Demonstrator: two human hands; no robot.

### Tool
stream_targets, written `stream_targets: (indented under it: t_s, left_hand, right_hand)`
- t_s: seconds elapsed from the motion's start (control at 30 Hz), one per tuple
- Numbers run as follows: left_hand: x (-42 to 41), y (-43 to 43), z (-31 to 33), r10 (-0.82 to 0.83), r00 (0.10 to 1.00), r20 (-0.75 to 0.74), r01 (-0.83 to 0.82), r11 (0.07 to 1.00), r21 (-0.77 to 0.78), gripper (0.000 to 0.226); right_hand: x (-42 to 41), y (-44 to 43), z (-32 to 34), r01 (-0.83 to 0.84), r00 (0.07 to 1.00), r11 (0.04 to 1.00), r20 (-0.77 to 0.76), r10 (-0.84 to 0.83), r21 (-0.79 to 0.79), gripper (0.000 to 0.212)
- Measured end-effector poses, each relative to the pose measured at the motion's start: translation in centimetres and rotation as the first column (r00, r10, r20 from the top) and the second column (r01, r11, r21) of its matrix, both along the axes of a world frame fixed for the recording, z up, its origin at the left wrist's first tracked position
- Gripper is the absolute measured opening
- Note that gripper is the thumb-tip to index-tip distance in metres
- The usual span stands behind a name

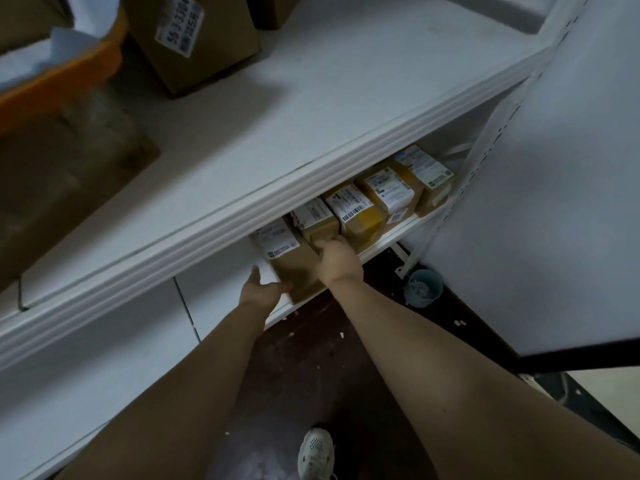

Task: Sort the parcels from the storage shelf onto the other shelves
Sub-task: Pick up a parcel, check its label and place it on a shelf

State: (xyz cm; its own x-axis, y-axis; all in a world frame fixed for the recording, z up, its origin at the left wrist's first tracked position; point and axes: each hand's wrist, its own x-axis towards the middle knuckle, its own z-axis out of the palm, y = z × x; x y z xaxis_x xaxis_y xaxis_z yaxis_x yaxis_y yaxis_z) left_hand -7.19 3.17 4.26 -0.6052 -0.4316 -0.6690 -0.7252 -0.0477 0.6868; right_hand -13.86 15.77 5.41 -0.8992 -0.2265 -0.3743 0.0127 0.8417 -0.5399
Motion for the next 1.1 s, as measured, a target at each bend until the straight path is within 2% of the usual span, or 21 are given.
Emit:
stream_targets:
  t_s: [0.1,0.17,0.2,0.3,0.4,0.57,0.77,0.83,0.97,1.1]
  left_hand:
    - [-1.2,0.1,0.1,-0.231,0.973,0.008,0.231,0.966,-0.114,0.096]
    - [-1.9,0.8,0.1,-0.42,0.901,0.108,0.431,0.893,-0.126,0.089]
    - [-2.2,1.1,-0.2,-0.479,0.862,0.169,0.504,0.846,-0.173,0.092]
    - [-3.1,1.1,-2.1,-0.488,0.834,0.257,0.549,0.78,-0.3,0.118]
    - [-3.7,1.1,-3.8,-0.566,0.748,0.347,0.659,0.696,-0.285,0.127]
    - [-4.5,0.7,-5.0,-0.512,0.809,0.289,0.587,0.727,-0.356,0.112]
    - [-5.8,-0.1,-5.4,-0.464,0.859,0.217,0.511,0.749,-0.421,0.103]
    - [-5.9,0.1,-5.5,-0.452,0.867,0.209,0.497,0.758,-0.423,0.1]
    - [-6.3,0.8,-5.5,-0.347,0.923,0.163,0.382,0.875,-0.297,0.1]
    - [-6.2,0.7,-5.3,-0.326,0.929,0.174,0.365,0.882,-0.299,0.108]
  right_hand:
    - [-1.7,-0.3,-0.7,-0.079,0.974,0.991,-0.202,0.099,0.105,0.048]
    - [-2.7,-0.8,-1.2,-0.144,0.951,0.974,-0.249,0.184,0.173,0.054]
    - [-3.2,-0.9,-1.3,-0.163,0.944,0.966,-0.252,0.212,0.203,0.057]
    - [-4.8,-1.5,-1.8,-0.2,0.934,0.944,-0.241,0.265,0.262,0.06]
    - [-6.2,-2.2,-3.0,-0.246,0.921,0.919,-0.222,0.321,0.307,0.057]
    - [-7.2,-2.7,-4.0,-0.279,0.908,0.903,-0.215,0.359,0.328,0.049]
    - [-6.4,-1.9,-3.7,-0.259,0.879,0.915,-0.318,0.356,0.308,0.036]
    - [-6.5,-1.7,-3.6,-0.239,0.886,0.926,-0.326,0.331,0.291,0.039]
    - [-7.2,-1.9,-2.9,-0.175,0.951,0.936,-0.194,0.241,0.306,0.058]
    - [-7.6,-2.7,-3.0,-0.149,0.965,0.927,-0.153,0.212,0.345,0.062]
